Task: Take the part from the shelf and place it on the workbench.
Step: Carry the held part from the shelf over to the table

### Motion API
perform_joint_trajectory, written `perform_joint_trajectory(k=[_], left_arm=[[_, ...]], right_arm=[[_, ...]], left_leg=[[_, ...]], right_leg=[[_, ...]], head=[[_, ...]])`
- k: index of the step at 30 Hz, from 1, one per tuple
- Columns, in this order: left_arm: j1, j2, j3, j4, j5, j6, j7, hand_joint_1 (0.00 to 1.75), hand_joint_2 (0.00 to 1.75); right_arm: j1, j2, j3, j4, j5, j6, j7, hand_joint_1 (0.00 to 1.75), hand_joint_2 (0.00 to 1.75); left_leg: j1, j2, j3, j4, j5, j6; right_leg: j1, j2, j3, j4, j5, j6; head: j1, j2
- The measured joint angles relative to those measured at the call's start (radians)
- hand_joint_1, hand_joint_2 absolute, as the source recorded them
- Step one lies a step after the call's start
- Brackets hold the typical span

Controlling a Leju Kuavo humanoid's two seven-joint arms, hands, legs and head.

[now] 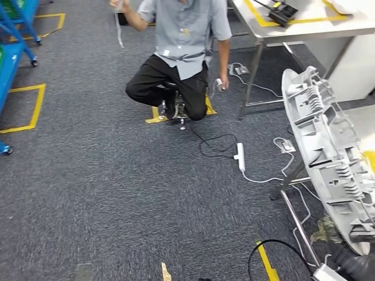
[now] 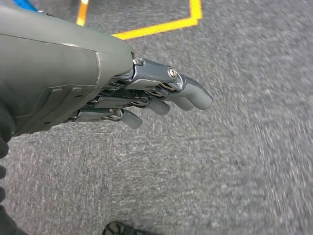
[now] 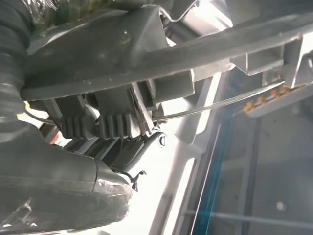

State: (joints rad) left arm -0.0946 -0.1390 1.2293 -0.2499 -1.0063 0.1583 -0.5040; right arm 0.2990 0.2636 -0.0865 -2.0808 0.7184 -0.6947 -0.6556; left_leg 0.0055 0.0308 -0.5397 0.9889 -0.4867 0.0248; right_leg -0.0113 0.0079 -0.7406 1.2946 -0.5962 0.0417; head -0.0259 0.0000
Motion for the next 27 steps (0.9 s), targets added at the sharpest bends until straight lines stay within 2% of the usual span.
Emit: perform_joint_trajectory(k=[1,2,3,4,5,6,8,9,10,12,13,14,15,16,17,19,20,21,22,23,24,25,27], left_arm=[[0.000,0.000,0.000,0.000,0.000,-0.001,-0.001,0.00,1.75],[-0.001,-0.001,0.000,0.000,0.000,-0.001,-0.002,0.00,1.75],[-0.001,-0.001,0.000,0.000,-0.001,-0.003,-0.003,0.00,1.75],[-0.002,-0.001,0.000,0.000,-0.002,-0.005,-0.005,0.00,1.75],[-0.002,-0.001,0.000,0.000,-0.002,-0.007,-0.006,0.00,1.75],[-0.003,-0.001,0.000,0.000,-0.003,-0.009,-0.007,0.00,1.75],[-0.005,-0.002,0.000,0.000,-0.004,-0.013,-0.008,0.00,1.75],[-0.007,-0.002,-0.001,0.000,-0.006,-0.014,-0.009,0.00,1.75],[-0.008,-0.002,-0.001,0.000,-0.007,-0.015,-0.010,0.00,1.75],[-0.007,-0.003,-0.001,0.000,-0.009,-0.015,-0.011,0.00,1.75],[-0.005,-0.003,-0.001,0.000,-0.009,-0.015,-0.011,0.00,1.75],[-0.003,-0.004,-0.001,0.000,-0.009,-0.015,-0.011,0.00,1.75],[-0.001,-0.004,-0.001,0.000,-0.009,-0.015,-0.011,0.00,1.75],[0.000,-0.004,-0.001,0.000,-0.010,-0.015,-0.011,0.00,1.75],[0.000,-0.004,-0.001,0.000,-0.010,-0.015,-0.011,0.00,1.75],[0.000,-0.003,-0.001,0.000,-0.013,-0.017,-0.012,0.00,1.75],[-0.001,-0.002,-0.001,0.000,-0.014,-0.018,-0.012,0.00,1.75],[-0.002,-0.002,-0.001,0.000,-0.016,-0.018,-0.012,0.00,1.75],[-0.003,-0.003,-0.001,0.000,-0.017,-0.018,-0.013,0.00,1.75],[-0.005,-0.005,-0.002,0.000,-0.018,-0.019,-0.014,0.00,1.75],[-0.006,-0.007,-0.002,0.000,-0.018,-0.019,-0.016,0.00,1.75],[-0.007,-0.009,-0.003,0.000,-0.019,-0.019,-0.017,0.00,1.75],[-0.007,-0.010,-0.003,0.000,-0.019,-0.019,-0.019,0.00,1.75]], right_arm=[[0.000,0.000,-0.004,0.002,0.002,0.000,0.004,1.75,1.75],[0.000,0.000,-0.007,0.003,0.003,0.000,0.007,1.75,1.75],[-0.001,0.000,-0.010,0.004,0.005,0.000,0.010,1.75,1.75],[-0.001,0.000,-0.012,0.005,0.007,0.000,0.011,1.75,1.75],[-0.002,0.000,-0.013,0.006,0.009,0.000,0.012,1.75,1.75],[-0.002,0.000,-0.016,0.007,0.010,0.000,0.014,1.75,1.75],[-0.001,-0.001,-0.026,0.008,0.013,0.000,0.018,1.75,1.75],[0.000,-0.001,-0.031,0.008,0.014,0.000,0.021,1.75,1.75],[0.000,-0.001,-0.035,0.008,0.014,0.000,0.024,1.75,1.75],[-0.002,-0.001,-0.040,0.009,0.015,0.000,0.027,1.75,1.75],[-0.002,-0.001,-0.043,0.010,0.015,0.000,0.027,1.75,1.75],[-0.002,-0.001,-0.045,0.012,0.016,0.000,0.027,1.75,1.75],[-0.002,-0.001,-0.049,0.014,0.018,0.000,0.028,1.75,1.75],[-0.002,-0.001,-0.053,0.015,0.023,0.000,0.028,1.75,1.75],[-0.002,-0.001,-0.057,0.016,0.029,0.000,0.028,1.75,1.75],[-0.006,-0.001,-0.065,0.017,0.039,0.000,0.029,1.75,1.75],[-0.010,-0.001,-0.068,0.017,0.042,0.000,0.029,1.75,1.75],[-0.014,-0.001,-0.072,0.017,0.043,0.000,0.029,1.75,1.75],[-0.018,-0.001,-0.076,0.017,0.044,0.000,0.030,1.75,1.75],[-0.020,-0.001,-0.080,0.016,0.044,0.000,0.030,1.75,1.75],[-0.020,-0.001,-0.084,0.016,0.045,0.000,0.030,1.75,1.75],[-0.021,-0.001,-0.086,0.016,0.045,0.000,0.030,1.75,1.75],[-0.028,-0.001,-0.088,0.016,0.049,0.000,0.031,1.75,1.75]], left_leg=[[0.000,0.014,0.001,0.000,-0.001,-0.001],[0.000,0.026,0.003,0.000,-0.003,-0.004],[-0.002,0.037,0.006,0.001,-0.006,-0.008],[-0.004,0.047,0.009,0.002,-0.010,-0.013],[-0.007,0.056,0.011,0.003,-0.012,-0.018],[-0.010,0.064,0.013,0.004,-0.014,-0.022],[-0.009,0.078,0.016,0.005,-0.017,-0.031],[-0.005,0.068,0.015,0.011,-0.025,-0.036],[-0.002,0.047,0.008,0.033,-0.043,-0.041],[0.003,-0.004,-0.039,0.138,-0.104,-0.046],[0.003,-0.016,-0.074,0.211,-0.135,-0.047],[0.003,-0.020,-0.104,0.269,-0.153,-0.047],[0.003,-0.022,-0.122,0.298,-0.151,-0.046],[0.003,-0.023,-0.123,0.290,-0.129,-0.044],[0.003,-0.029,-0.106,0.245,-0.090,-0.040],[0.006,-0.071,-0.054,0.116,-0.015,-0.032],[0.007,-0.092,-0.033,0.065,0.001,-0.029],[0.007,-0.109,-0.023,0.037,0.005,-0.027],[0.007,-0.112,-0.020,0.027,0.000,-0.025],[0.007,-0.102,-0.018,0.022,-0.001,-0.022],[0.008,-0.091,-0.017,0.018,0.002,-0.017],[0.009,-0.078,-0.017,0.014,0.004,-0.011],[0.008,-0.050,-0.016,0.009,0.006,-0.001]], right_leg=[[-0.002,-0.005,0.017,-0.026,0.020,0.002],[-0.002,-0.016,0.054,-0.090,0.052,0.003],[-0.001,-0.041,0.097,-0.166,0.078,0.003],[0.001,-0.060,0.136,-0.231,0.098,-0.001],[0.003,-0.074,0.160,-0.273,0.107,-0.006],[0.006,-0.079,0.169,-0.288,0.107,-0.012],[0.007,-0.056,0.168,-0.289,0.111,-0.024],[0.006,-0.046,0.168,-0.291,0.113,-0.030],[0.005,-0.035,0.169,-0.292,0.115,-0.036],[0.002,-0.014,0.170,-0.294,0.116,-0.046],[0.002,-0.002,0.170,-0.294,0.116,-0.049],[0.003,0.012,0.171,-0.294,0.116,-0.050],[0.004,0.027,0.171,-0.293,0.116,-0.051],[0.005,0.042,0.173,-0.293,0.116,-0.051],[0.005,0.057,0.175,-0.292,0.116,-0.050],[0.005,0.084,0.176,-0.289,0.115,-0.046],[0.004,0.096,0.172,-0.287,0.115,-0.042],[0.003,0.108,0.167,-0.286,0.116,-0.036],[0.001,0.119,0.162,-0.286,0.118,-0.028],[-0.001,0.130,0.155,-0.288,0.121,-0.020],[-0.001,0.126,0.149,-0.286,0.120,-0.015],[0.000,0.105,0.138,-0.271,0.109,-0.011],[0.002,0.040,0.090,-0.176,0.055,-0.005]], head=[[0.000,0.000],[0.000,0.000],[0.000,0.000],[0.000,0.000],[-0.002,0.000],[-0.003,0.000],[-0.004,0.000],[-0.005,0.000],[-0.006,0.000],[-0.010,0.000],[-0.011,0.000],[-0.012,0.000],[-0.012,0.000],[-0.012,0.000],[-0.012,0.000],[-0.012,0.000],[-0.012,0.000],[-0.011,0.000],[-0.011,0.000],[-0.011,0.000],[-0.011,0.000],[-0.009,0.000],[-0.005,0.000]])
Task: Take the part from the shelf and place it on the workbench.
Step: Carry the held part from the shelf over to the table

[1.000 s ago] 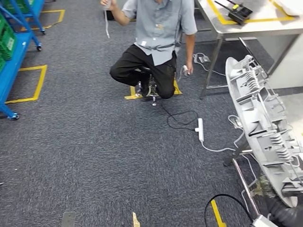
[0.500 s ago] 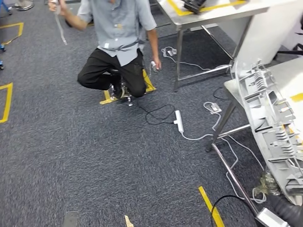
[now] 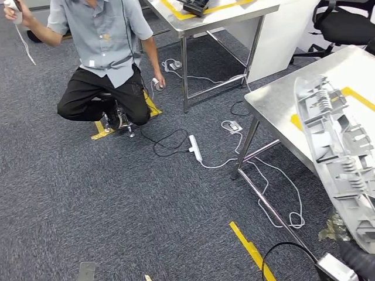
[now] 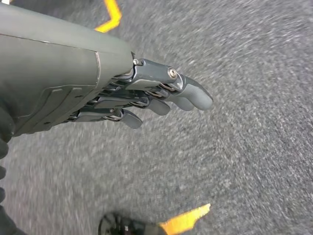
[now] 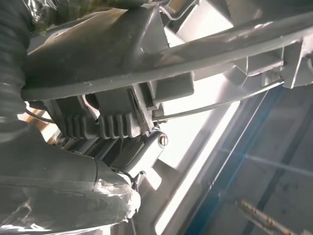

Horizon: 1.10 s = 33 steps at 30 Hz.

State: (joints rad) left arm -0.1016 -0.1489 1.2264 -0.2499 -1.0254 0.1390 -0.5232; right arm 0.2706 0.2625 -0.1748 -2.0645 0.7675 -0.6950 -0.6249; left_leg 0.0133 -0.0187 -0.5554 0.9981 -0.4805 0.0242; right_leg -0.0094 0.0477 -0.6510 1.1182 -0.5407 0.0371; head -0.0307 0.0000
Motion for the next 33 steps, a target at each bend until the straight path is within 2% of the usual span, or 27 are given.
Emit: perform_joint_trajectory(k=[1,2,3,4,5,6,8,9,10,12,14,16,17,18,19,20,21,23,24,25,27,28,29,31,32,33], left_arm=[[0.001,0.000,0.000,0.000,0.000,-0.001,-0.001,0.00,1.75],[0.003,0.000,0.000,0.000,0.000,-0.002,-0.002,0.00,1.75],[0.003,0.000,0.000,0.000,0.000,-0.004,-0.002,0.00,1.75],[0.003,-0.001,0.000,0.000,-0.001,-0.007,-0.003,0.00,1.75],[0.002,-0.001,0.000,0.000,-0.001,-0.010,-0.003,0.00,1.75],[0.001,-0.002,0.000,0.000,-0.001,-0.012,-0.004,0.00,1.75],[-0.001,-0.004,0.000,0.000,-0.002,-0.013,-0.004,0.00,1.75],[-0.001,-0.004,0.000,0.000,-0.002,-0.013,-0.005,0.00,1.75],[-0.002,-0.004,0.000,0.000,-0.002,-0.013,-0.005,0.00,1.75],[-0.004,-0.005,-0.001,0.000,-0.002,-0.013,-0.006,0.00,1.75],[-0.008,-0.006,-0.001,0.000,-0.002,-0.014,-0.007,0.00,1.75],[-0.007,-0.006,-0.001,0.000,-0.002,-0.015,-0.008,0.00,1.75],[-0.005,-0.006,-0.001,0.000,-0.003,-0.016,-0.008,0.00,1.75],[-0.003,-0.007,-0.001,0.000,-0.004,-0.017,-0.008,0.00,1.75],[-0.001,-0.007,-0.001,0.000,-0.004,-0.017,-0.008,0.00,1.75],[0.000,-0.007,-0.001,0.000,-0.005,-0.017,-0.008,0.00,1.75],[-0.001,-0.007,-0.001,0.000,-0.005,-0.017,-0.008,0.00,1.75],[-0.002,-0.005,-0.002,0.000,-0.007,-0.017,-0.009,0.00,1.75],[-0.002,-0.003,-0.002,0.000,-0.007,-0.017,-0.009,0.00,1.75],[-0.003,-0.002,-0.002,0.000,-0.008,-0.017,-0.009,0.00,1.75],[-0.005,-0.005,-0.003,0.000,-0.008,-0.018,-0.009,0.00,1.75],[-0.006,-0.005,-0.005,0.000,-0.009,-0.018,-0.010,0.00,1.75],[-0.007,-0.006,-0.006,0.000,-0.009,-0.018,-0.010,0.00,1.75],[-0.008,-0.006,-0.008,0.000,-0.009,-0.018,-0.010,0.00,1.75],[-0.006,-0.006,-0.008,0.000,-0.009,-0.018,-0.010,0.00,1.75],[-0.005,-0.006,-0.008,0.000,-0.009,-0.018,-0.010,0.00,1.75]], right_arm=[[-0.005,0.000,-0.001,0.000,0.004,0.000,0.001,1.75,1.75],[-0.008,0.000,-0.003,0.000,0.011,0.000,0.002,1.75,1.75],[-0.010,0.000,-0.006,0.000,0.021,0.000,0.005,1.75,1.75],[-0.013,0.000,-0.011,0.000,0.035,0.000,0.008,1.75,1.75],[-0.017,0.000,-0.015,0.000,0.048,0.000,0.010,1.75,1.75],[-0.021,0.000,-0.019,0.000,0.057,0.000,0.012,1.75,1.75],[-0.031,0.000,-0.022,0.000,0.068,0.000,0.013,1.75,1.75],[-0.035,0.000,-0.023,0.000,0.072,0.000,0.013,1.75,1.75],[-0.038,0.000,-0.024,0.000,0.077,0.000,0.013,1.75,1.75],[-0.043,0.000,-0.028,0.000,0.088,0.000,0.014,1.75,1.75],[-0.048,0.000,-0.032,0.000,0.098,0.000,0.017,1.75,1.75],[-0.061,0.000,-0.033,0.001,0.108,0.000,0.025,1.75,1.75],[-0.068,0.000,-0.033,0.002,0.113,0.000,0.030,1.75,1.75],[-0.074,0.000,-0.033,0.003,0.118,0.000,0.035,1.75,1.75],[-0.077,0.000,-0.034,0.004,0.122,0.000,0.042,1.75,1.75],[-0.079,0.000,-0.034,0.004,0.126,0.000,0.047,1.75,1.75],[-0.079,0.000,-0.034,0.005,0.128,0.000,0.051,1.75,1.75],[-0.083,0.000,-0.034,0.006,0.131,0.000,0.056,1.75,1.75],[-0.085,0.000,-0.034,0.007,0.132,0.000,0.057,1.75,1.75],[-0.088,0.000,-0.033,0.008,0.132,0.000,0.058,1.75,1.75],[-0.090,0.000,-0.034,0.009,0.132,0.000,0.062,1.75,1.75],[-0.090,-0.001,-0.034,0.009,0.129,0.000,0.064,1.75,1.75],[-0.092,-0.004,-0.033,0.009,0.126,0.000,0.067,1.75,1.75],[-0.096,-0.008,-0.028,0.011,0.120,0.000,0.072,1.75,1.75],[-0.098,-0.011,-0.025,0.012,0.119,0.000,0.074,1.75,1.75],[-0.099,-0.013,-0.022,0.014,0.119,0.000,0.076,1.75,1.75]], left_leg=[[-0.002,0.015,0.000,0.000,-0.001,0.003],[-0.004,0.029,0.000,0.000,-0.002,0.004],[-0.005,0.044,0.000,0.000,-0.003,0.004],[-0.005,0.057,0.001,0.001,-0.004,0.003],[-0.005,0.069,0.003,0.001,-0.006,0.002],[-0.005,0.080,0.006,0.001,-0.008,-0.001],[-0.011,0.099,0.012,0.002,-0.013,-0.009],[-0.013,0.107,0.015,0.003,-0.015,-0.014],[-0.016,0.115,0.016,0.003,-0.016,-0.018],[-0.015,0.129,0.020,0.003,-0.020,-0.028],[-0.011,0.099,0.010,0.034,-0.047,-0.039],[-0.009,0.051,-0.038,0.137,-0.103,-0.045],[-0.008,0.039,-0.071,0.200,-0.128,-0.045],[-0.008,0.034,-0.096,0.247,-0.138,-0.044],[-0.008,0.030,-0.108,0.263,-0.129,-0.042],[-0.008,0.025,-0.103,0.243,-0.102,-0.038],[-0.008,0.013,-0.081,0.191,-0.062,-0.034],[-0.006,-0.036,-0.031,0.074,-0.004,-0.023],[-0.006,-0.055,-0.015,0.035,0.006,-0.019],[-0.006,-0.063,-0.009,0.018,0.004,-0.018],[-0.005,-0.045,-0.005,0.007,0.002,-0.015],[-0.003,-0.033,-0.005,0.003,0.004,-0.011],[-0.001,-0.020,-0.004,-0.001,0.006,-0.006],[-0.001,0.006,-0.003,-0.004,0.007,0.000],[-0.003,0.020,-0.003,-0.004,0.006,0.002],[-0.004,0.034,-0.003,-0.004,0.005,0.002]], right_leg=[[0.000,-0.023,-0.035,0.071,-0.034,0.004],[-0.001,-0.034,-0.066,0.136,-0.060,0.007],[-0.002,-0.038,-0.083,0.174,-0.068,0.010],[-0.003,-0.041,-0.081,0.172,-0.056,0.011],[-0.003,-0.047,-0.055,0.127,-0.027,0.012],[-0.002,-0.063,-0.014,0.053,0.008,0.010],[0.005,-0.103,0.060,-0.077,0.050,0.002],[0.008,-0.114,0.076,-0.106,0.055,-0.004],[0.011,-0.112,0.078,-0.111,0.053,-0.010],[0.008,-0.090,0.077,-0.113,0.058,-0.022],[0.004,-0.069,0.081,-0.119,0.062,-0.033],[0.001,-0.048,0.082,-0.120,0.065,-0.040],[0.002,-0.034,0.081,-0.120,0.065,-0.043],[0.002,-0.020,0.081,-0.120,0.066,-0.045],[0.003,-0.005,0.081,-0.120,0.066,-0.045],[0.004,0.009,0.082,-0.120,0.066,-0.045],[0.004,0.023,0.083,-0.119,0.067,-0.044],[0.004,0.048,0.082,-0.117,0.067,-0.040],[0.003,0.060,0.077,-0.115,0.068,-0.035],[0.002,0.071,0.072,-0.115,0.070,-0.028],[-0.002,0.090,0.060,-0.115,0.074,-0.015],[-0.001,0.080,0.053,-0.108,0.069,-0.010],[0.000,0.057,0.039,-0.085,0.054,-0.005],[0.001,-0.006,-0.013,0.024,-0.006,0.003],[0.000,-0.025,-0.046,0.093,-0.038,0.007],[-0.002,-0.034,-0.072,0.147,-0.056,0.010]], head=[[0.002,0.000],[0.002,0.000],[0.002,0.000],[0.002,0.000],[0.002,0.000],[0.002,0.000],[0.001,0.000],[0.000,0.000],[-0.001,0.000],[-0.002,0.000],[-0.005,0.000],[-0.009,0.000],[-0.009,0.000],[-0.009,0.000],[-0.009,0.000],[-0.009,0.000],[-0.009,0.000],[-0.008,0.000],[-0.008,0.000],[-0.008,0.000],[-0.009,0.000],[-0.007,0.000],[-0.003,0.000],[0.004,0.000],[0.006,0.000],[0.006,0.000]])
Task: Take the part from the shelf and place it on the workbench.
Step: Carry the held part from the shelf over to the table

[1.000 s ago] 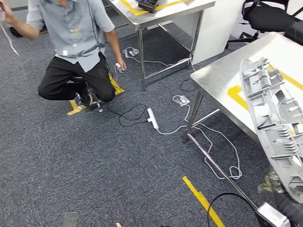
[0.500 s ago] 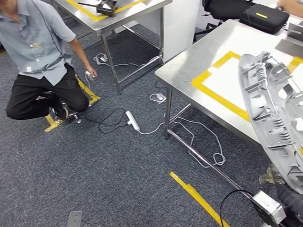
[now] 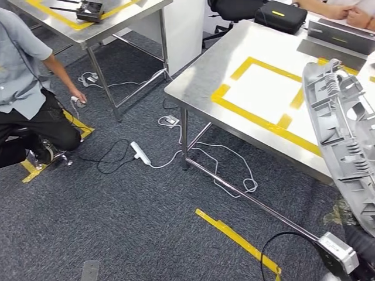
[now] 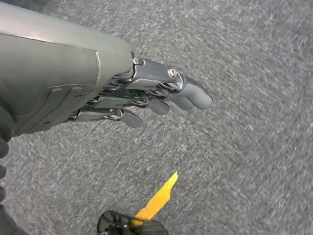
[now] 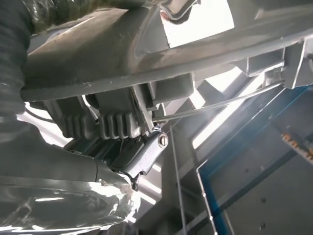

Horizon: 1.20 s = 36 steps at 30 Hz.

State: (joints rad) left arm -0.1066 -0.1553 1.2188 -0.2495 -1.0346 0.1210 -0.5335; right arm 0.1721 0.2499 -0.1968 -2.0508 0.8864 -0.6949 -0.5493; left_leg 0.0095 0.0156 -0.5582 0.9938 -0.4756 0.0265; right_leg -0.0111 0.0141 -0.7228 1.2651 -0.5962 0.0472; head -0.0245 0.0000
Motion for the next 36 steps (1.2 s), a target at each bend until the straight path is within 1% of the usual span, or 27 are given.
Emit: perform_joint_trajectory(k=[1,2,3,5,6,7,9,11,13,15,16,17,18,20,21,22,23,25,26,27,29,30,31,32,33,34,36], left_arm=[[0.000,0.000,0.000,0.000,0.000,0.000,0.000,0.00,1.75],[0.000,0.000,0.000,0.000,0.000,0.000,0.000,0.00,1.75],[-0.001,-0.001,-0.001,0.000,0.000,-0.002,0.000,0.00,1.75],[-0.003,-0.001,-0.002,0.000,0.001,-0.009,-0.001,0.00,1.75],[-0.004,0.000,-0.002,0.000,0.001,-0.014,-0.002,0.00,1.75],[-0.005,0.000,-0.003,0.000,0.001,-0.020,-0.005,0.00,1.75],[-0.008,0.000,-0.007,0.000,-0.001,-0.030,-0.010,0.00,1.75],[-0.011,0.000,-0.011,0.000,-0.002,-0.035,-0.014,0.00,1.75],[-0.011,0.001,-0.012,0.000,-0.002,-0.035,-0.015,0.00,1.75],[-0.006,0.000,-0.012,0.000,-0.003,-0.041,-0.019,0.00,1.75],[-0.005,0.000,-0.012,0.000,-0.003,-0.045,-0.024,0.00,1.75],[-0.004,0.000,-0.012,0.000,-0.004,-0.050,-0.029,0.00,1.75],[-0.004,0.001,-0.013,0.000,-0.005,-0.055,-0.034,0.00,1.75],[-0.005,0.003,-0.015,0.000,-0.005,-0.061,-0.041,0.00,1.75],[-0.004,0.005,-0.015,0.000,-0.006,-0.064,-0.044,0.00,1.75],[-0.004,0.007,-0.016,0.000,-0.007,-0.065,-0.047,0.00,1.75],[-0.005,0.008,-0.016,0.000,-0.009,-0.066,-0.048,0.00,1.75],[-0.008,0.006,-0.018,0.000,-0.011,-0.066,-0.049,0.00,1.75],[-0.010,0.005,-0.019,0.000,-0.011,-0.066,-0.049,0.00,1.75],[-0.010,0.004,-0.020,0.000,-0.012,-0.066,-0.049,0.00,1.75],[-0.008,0.005,-0.022,0.001,-0.013,-0.066,-0.047,0.00,1.75],[-0.006,0.005,-0.023,0.001,-0.014,-0.066,-0.046,0.00,1.75],[-0.005,0.005,-0.025,0.001,-0.015,-0.066,-0.045,0.00,1.75],[-0.004,0.005,-0.026,0.001,-0.016,-0.066,-0.045,0.00,1.75],[-0.005,0.005,-0.028,0.001,-0.016,-0.066,-0.045,0.00,1.75],[-0.006,0.005,-0.030,0.001,-0.016,-0.066,-0.045,0.00,1.75],[-0.007,0.005,-0.033,0.001,-0.016,-0.066,-0.044,0.00,1.75]], right_arm=[[0.001,-0.002,0.002,0.002,0.001,0.000,0.003,1.75,1.75],[0.001,-0.004,0.003,0.004,0.004,0.000,0.007,1.75,1.75],[0.001,-0.006,0.006,0.005,0.006,0.000,0.011,1.75,1.75],[-0.003,-0.009,0.016,0.008,0.013,0.000,0.017,1.75,1.75],[-0.006,-0.010,0.024,0.011,0.018,0.000,0.019,1.75,1.75],[-0.009,-0.013,0.032,0.014,0.025,0.000,0.023,1.75,1.75],[-0.012,-0.017,0.046,0.021,0.040,0.000,0.032,1.75,1.75],[-0.014,-0.019,0.057,0.026,0.050,0.000,0.038,1.75,1.75],[-0.019,-0.020,0.069,0.033,0.053,0.000,0.042,1.75,1.75],[-0.022,-0.021,0.078,0.039,0.055,0.000,0.046,1.75,1.75],[-0.022,-0.022,0.081,0.042,0.056,0.000,0.050,1.75,1.75],[-0.021,-0.023,0.083,0.045,0.057,0.000,0.054,1.75,1.75],[-0.021,-0.024,0.085,0.047,0.058,0.000,0.059,1.75,1.75],[-0.021,-0.027,0.091,0.049,0.058,0.000,0.064,1.75,1.75],[-0.023,-0.029,0.095,0.050,0.057,0.000,0.066,1.75,1.75],[-0.024,-0.031,0.100,0.051,0.057,0.000,0.067,1.75,1.75],[-0.025,-0.034,0.104,0.052,0.056,0.000,0.069,1.75,1.75],[-0.024,-0.040,0.109,0.054,0.055,0.000,0.074,1.75,1.75],[-0.024,-0.044,0.110,0.054,0.053,0.000,0.077,1.75,1.75],[-0.025,-0.049,0.115,0.055,0.046,0.000,0.081,1.75,1.75],[-0.030,-0.064,0.131,0.060,0.028,0.000,0.092,1.75,1.75],[-0.031,-0.074,0.142,0.063,0.020,0.000,0.099,1.75,1.75],[-0.032,-0.083,0.152,0.067,0.014,0.000,0.105,1.75,1.75],[-0.032,-0.092,0.162,0.070,0.010,0.000,0.110,1.75,1.75],[-0.032,-0.100,0.172,0.073,0.008,0.001,0.114,1.75,1.75],[-0.033,-0.106,0.181,0.075,0.008,0.001,0.116,1.75,1.75],[-0.037,-0.116,0.199,0.079,0.008,0.001,0.117,1.75,1.75]], left_leg=[[0.000,0.014,0.001,0.000,-0.001,0.000],[0.000,0.027,0.002,0.000,-0.003,-0.001],[0.000,0.039,0.005,0.000,-0.005,-0.004],[-0.005,0.060,0.011,0.001,-0.011,-0.013],[-0.008,0.069,0.013,0.002,-0.013,-0.017],[-0.012,0.077,0.016,0.003,-0.015,-0.022],[-0.012,0.093,0.019,0.004,-0.018,-0.031],[-0.007,0.066,0.013,0.027,-0.040,-0.042],[-0.003,0.015,-0.030,0.127,-0.099,-0.048],[-0.003,-0.004,-0.095,0.260,-0.152,-0.048],[-0.003,-0.006,-0.115,0.294,-0.153,-0.046],[-0.003,-0.008,-0.118,0.289,-0.134,-0.043],[-0.003,-0.013,-0.103,0.247,-0.097,-0.038],[-0.002,-0.052,-0.049,0.118,-0.022,-0.024],[-0.001,-0.073,-0.026,0.063,-0.003,-0.018],[-0.001,-0.087,-0.013,0.032,0.003,-0.014],[-0.001,-0.090,-0.008,0.022,-0.002,-0.013],[0.000,-0.069,-0.005,0.010,0.000,-0.011],[0.003,-0.058,-0.003,0.004,0.003,-0.008],[0.005,-0.045,-0.002,-0.001,0.006,-0.005],[0.006,-0.019,-0.002,-0.005,0.008,-0.001],[0.005,-0.005,-0.002,-0.005,0.007,-0.001],[0.005,0.009,-0.002,-0.005,0.007,-0.001],[0.005,0.022,-0.001,-0.004,0.006,-0.002],[0.005,0.033,0.000,-0.004,0.005,-0.004],[0.005,0.045,0.002,-0.004,0.003,-0.007],[-0.001,0.063,0.007,-0.002,-0.003,-0.016]], right_leg=[[-0.001,-0.005,-0.010,0.022,0.000,0.003],[-0.003,-0.010,0.001,0.002,0.020,0.005],[-0.004,-0.021,0.032,-0.056,0.053,0.006],[-0.001,-0.068,0.109,-0.195,0.104,0.003],[0.002,-0.084,0.133,-0.238,0.115,-0.003],[0.004,-0.092,0.143,-0.256,0.115,-0.009],[0.006,-0.071,0.142,-0.258,0.118,-0.025],[0.004,-0.049,0.143,-0.260,0.122,-0.039],[0.001,-0.027,0.144,-0.262,0.125,-0.050],[0.003,0.001,0.144,-0.262,0.125,-0.055],[0.004,0.016,0.144,-0.261,0.125,-0.056],[0.005,0.031,0.145,-0.261,0.125,-0.056],[0.006,0.046,0.147,-0.261,0.126,-0.055],[0.009,0.073,0.148,-0.260,0.126,-0.053],[0.009,0.086,0.146,-0.259,0.127,-0.050],[0.007,0.098,0.142,-0.258,0.128,-0.045],[0.005,0.110,0.138,-0.258,0.130,-0.038],[0.002,0.123,0.127,-0.258,0.133,-0.025],[0.004,0.108,0.118,-0.247,0.125,-0.020],[0.006,0.081,0.101,-0.218,0.107,-0.016],[0.006,0.018,0.042,-0.098,0.045,-0.007],[0.003,0.002,0.009,-0.031,0.019,-0.002],[0.000,-0.004,-0.013,0.014,0.006,0.002],[-0.002,-0.008,-0.017,0.023,0.014,0.005],[-0.004,-0.014,0.002,-0.013,0.039,0.007],[-0.006,-0.026,0.039,-0.080,0.074,0.008],[-0.003,-0.071,0.114,-0.215,0.118,0.004]], head=[[0.000,0.000],[0.001,0.000],[0.001,0.000],[0.001,0.000],[0.000,0.000],[-0.002,0.000],[-0.004,0.000],[-0.005,0.000],[-0.010,0.000],[-0.011,0.000],[-0.011,0.000],[-0.011,0.000],[-0.011,0.000],[-0.011,0.000],[-0.011,0.000],[-0.011,0.000],[-0.011,0.000],[-0.011,0.000],[-0.009,0.000],[-0.005,0.000],[0.002,0.000],[0.003,0.000],[0.003,0.000],[0.003,0.000],[0.003,0.000],[0.003,0.000],[0.004,0.000]])
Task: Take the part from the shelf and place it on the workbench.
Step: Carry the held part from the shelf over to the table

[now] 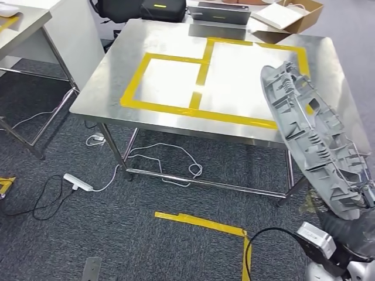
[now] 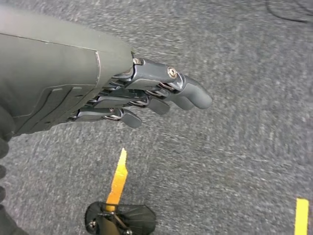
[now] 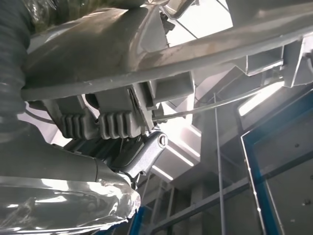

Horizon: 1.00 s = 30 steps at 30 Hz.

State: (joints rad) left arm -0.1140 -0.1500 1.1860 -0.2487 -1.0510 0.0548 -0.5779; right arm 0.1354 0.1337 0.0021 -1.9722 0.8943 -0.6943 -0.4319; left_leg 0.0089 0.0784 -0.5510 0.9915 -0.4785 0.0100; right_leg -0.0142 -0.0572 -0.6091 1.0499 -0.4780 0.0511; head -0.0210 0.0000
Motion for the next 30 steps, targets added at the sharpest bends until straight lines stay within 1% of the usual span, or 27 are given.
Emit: perform_joint_trajectory(k=[1,2,4,5,6,7,8,9,10,11,12,13,14,15,16,17,19,20,21,22,24,25,26,27,28,29,30], left_arm=[[-0.001,0.000,-0.001,0.000,0.000,0.000,0.000,0.00,1.75],[-0.001,0.001,-0.002,0.000,0.000,0.000,0.000,0.00,1.75],[-0.002,0.001,-0.002,0.000,0.000,0.000,0.000,0.00,1.75],[-0.003,0.002,-0.002,0.000,0.000,0.000,0.000,0.00,1.75],[-0.004,0.002,-0.003,0.000,0.000,0.000,0.000,0.00,1.75],[-0.004,0.002,-0.003,0.000,0.000,0.000,0.000,0.00,1.75],[-0.002,0.002,-0.003,0.000,0.000,0.000,0.000,0.00,1.75],[0.000,0.002,-0.003,0.000,0.000,0.000,0.001,0.00,1.75],[0.002,0.002,-0.003,0.000,0.000,0.000,0.001,0.00,1.75],[0.003,0.002,-0.003,0.000,0.000,0.000,0.002,0.00,1.75],[0.003,0.002,-0.003,0.000,0.000,0.000,0.003,0.00,1.75],[0.003,0.003,-0.003,0.000,0.000,-0.001,0.003,0.00,1.75],[0.001,0.005,-0.003,0.000,0.000,-0.001,0.003,0.00,1.75],[0.000,0.007,-0.003,0.000,0.000,-0.003,0.003,0.00,1.75],[-0.002,0.008,-0.003,0.000,0.001,-0.004,0.002,0.00,1.75],[-0.004,0.010,-0.003,0.000,0.001,-0.006,0.001,0.00,1.75],[-0.005,0.009,-0.003,0.000,0.003,-0.012,-0.002,0.00,1.75],[-0.005,0.009,-0.003,0.000,0.003,-0.015,-0.004,0.00,1.75],[-0.004,0.008,-0.003,0.000,0.003,-0.019,-0.006,0.00,1.75],[-0.003,0.008,-0.003,0.000,0.003,-0.023,-0.008,0.00,1.75],[0.003,0.010,-0.003,0.000,0.004,-0.031,-0.012,0.00,1.75],[0.006,0.011,-0.003,0.000,0.004,-0.033,-0.013,0.00,1.75],[0.009,0.011,-0.003,0.000,0.004,-0.035,-0.015,0.00,1.75],[0.010,0.011,-0.003,0.000,0.004,-0.036,-0.016,0.00,1.75],[0.011,0.010,-0.003,0.000,0.004,-0.036,-0.017,0.00,1.75],[0.010,0.010,-0.003,0.000,0.003,-0.035,-0.018,0.00,1.75],[0.010,0.010,-0.003,0.000,0.003,-0.035,-0.018,0.00,1.75]], right_arm=[[-0.002,-0.003,0.007,0.002,0.000,0.000,0.000,1.75,1.75],[-0.004,-0.005,0.013,0.004,0.000,0.000,0.001,1.75,1.75],[-0.005,-0.008,0.020,0.007,0.000,0.000,0.002,1.75,1.75],[-0.005,-0.010,0.023,0.008,0.000,0.000,0.002,1.75,1.75],[-0.006,-0.011,0.027,0.009,0.000,0.000,0.002,1.75,1.75],[-0.008,-0.011,0.030,0.010,0.000,0.000,0.003,1.75,1.75],[-0.009,-0.012,0.034,0.012,-0.003,0.000,0.004,1.75,1.75],[-0.010,-0.014,0.038,0.015,-0.011,0.000,0.007,1.75,1.75],[-0.012,-0.017,0.045,0.017,-0.026,0.002,0.013,1.75,1.75],[-0.013,-0.023,0.054,0.021,-0.057,0.011,0.018,1.75,1.75],[-0.015,-0.030,0.065,0.023,-0.104,0.031,0.020,1.75,1.75],[-0.019,-0.038,0.078,0.026,-0.167,0.063,0.019,1.75,1.75],[-0.026,-0.044,0.091,0.028,-0.239,0.110,0.015,1.75,1.75],[-0.034,-0.049,0.105,0.031,-0.310,0.163,0.010,1.75,1.75],[-0.042,-0.053,0.118,0.033,-0.369,0.216,0.007,1.75,1.75],[-0.048,-0.057,0.129,0.037,-0.412,0.264,0.006,1.75,1.75],[-0.055,-0.061,0.147,0.045,-0.455,0.324,0.010,1.75,1.75],[-0.055,-0.063,0.153,0.050,-0.459,0.338,0.012,1.75,1.75],[-0.055,-0.065,0.160,0.054,-0.454,0.343,0.015,1.75,1.75],[-0.055,-0.068,0.167,0.059,-0.441,0.343,0.017,1.75,1.75],[-0.055,-0.071,0.180,0.067,-0.409,0.338,0.018,1.75,1.75],[-0.056,-0.072,0.186,0.072,-0.397,0.334,0.019,1.75,1.75],[-0.056,-0.074,0.191,0.075,-0.387,0.330,0.020,1.75,1.75],[-0.055,-0.075,0.195,0.077,-0.380,0.326,0.021,1.75,1.75],[-0.055,-0.077,0.200,0.079,-0.375,0.322,0.022,1.75,1.75],[-0.056,-0.078,0.204,0.080,-0.372,0.319,0.022,1.75,1.75],[-0.057,-0.079,0.207,0.080,-0.368,0.316,0.022,1.75,1.75]], left_leg=[[-0.004,0.008,0.002,0.001,-0.002,-0.005],[-0.007,0.015,0.004,0.002,-0.003,-0.010],[-0.006,0.030,0.007,0.003,-0.007,-0.019],[-0.004,0.022,0.005,0.012,-0.017,-0.024],[-0.001,0.005,-0.003,0.036,-0.037,-0.028],[0.001,-0.020,-0.022,0.081,-0.067,-0.032],[0.002,-0.046,-0.051,0.149,-0.103,-0.033],[0.002,-0.060,-0.084,0.219,-0.133,-0.033],[0.002,-0.067,-0.110,0.272,-0.149,-0.031],[0.001,-0.070,-0.124,0.294,-0.143,-0.028],[0.000,-0.071,-0.119,0.274,-0.118,-0.023],[-0.001,-0.073,-0.099,0.223,-0.079,-0.016],[-0.004,-0.078,-0.072,0.157,-0.040,-0.007],[-0.006,-0.083,-0.046,0.094,-0.014,0.002],[-0.008,-0.087,-0.028,0.051,0.000,0.008],[-0.009,-0.091,-0.019,0.027,0.003,0.011],[-0.009,-0.090,-0.017,0.016,0.004,0.011],[-0.007,-0.089,-0.016,0.010,0.008,0.014],[-0.004,-0.088,-0.015,0.004,0.012,0.016],[0.000,-0.087,-0.014,-0.002,0.016,0.018],[0.001,-0.083,-0.015,-0.003,0.018,0.020],[0.001,-0.080,-0.015,-0.002,0.018,0.020],[0.001,-0.077,-0.015,-0.002,0.017,0.020],[0.001,-0.075,-0.015,-0.002,0.017,0.018],[0.002,-0.074,-0.013,-0.002,0.015,0.016],[0.002,-0.072,-0.011,-0.001,0.013,0.012],[0.000,-0.071,-0.010,0.000,0.011,0.007]], right_leg=[[0.002,-0.013,0.020,-0.035,0.007,-0.006],[0.005,-0.018,0.026,-0.045,0.005,-0.013],[0.004,0.007,0.023,-0.044,0.009,-0.029],[0.003,0.018,0.022,-0.045,0.011,-0.036],[0.001,0.029,0.021,-0.046,0.013,-0.043],[0.000,0.040,0.021,-0.047,0.015,-0.049],[0.001,0.052,0.021,-0.046,0.016,-0.052],[0.002,0.065,0.021,-0.046,0.016,-0.055],[0.004,0.077,0.020,-0.046,0.016,-0.057],[0.006,0.089,0.021,-0.046,0.017,-0.058],[0.009,0.099,0.021,-0.045,0.017,-0.058],[0.011,0.109,0.022,-0.045,0.017,-0.059],[0.012,0.117,0.022,-0.045,0.017,-0.059],[0.015,0.125,0.022,-0.043,0.017,-0.057],[0.016,0.130,0.020,-0.042,0.017,-0.054],[0.016,0.134,0.017,-0.042,0.018,-0.050],[0.017,0.137,0.014,-0.043,0.020,-0.038],[0.017,0.131,0.011,-0.041,0.016,-0.033],[0.017,0.120,0.001,-0.024,0.002,-0.028],[0.016,0.104,-0.018,0.016,-0.023,-0.023],[0.008,0.075,-0.079,0.145,-0.088,-0.012],[0.005,0.069,-0.106,0.203,-0.108,-0.007],[0.002,0.066,-0.120,0.231,-0.109,-0.003],[0.000,0.065,-0.115,0.220,-0.092,0.000],[-0.002,0.062,-0.090,0.168,-0.060,0.002],[-0.004,0.057,-0.052,0.094,-0.027,0.004],[-0.003,0.052,-0.015,0.027,-0.005,0.003]], head=[[-0.002,0.000],[-0.003,0.000],[-0.006,0.000],[-0.006,0.000],[-0.007,0.000],[-0.009,0.000],[-0.011,0.000],[-0.012,0.000],[-0.012,0.000],[-0.012,0.000],[-0.012,0.000],[-0.012,0.000],[-0.012,0.000],[-0.012,0.000],[-0.012,0.000],[-0.011,0.000],[-0.012,0.000],[-0.011,0.000],[-0.008,0.000],[-0.004,0.000],[0.002,0.000],[0.002,0.000],[0.002,0.000],[0.003,0.000],[0.003,0.000],[0.003,0.000],[0.003,0.000]])
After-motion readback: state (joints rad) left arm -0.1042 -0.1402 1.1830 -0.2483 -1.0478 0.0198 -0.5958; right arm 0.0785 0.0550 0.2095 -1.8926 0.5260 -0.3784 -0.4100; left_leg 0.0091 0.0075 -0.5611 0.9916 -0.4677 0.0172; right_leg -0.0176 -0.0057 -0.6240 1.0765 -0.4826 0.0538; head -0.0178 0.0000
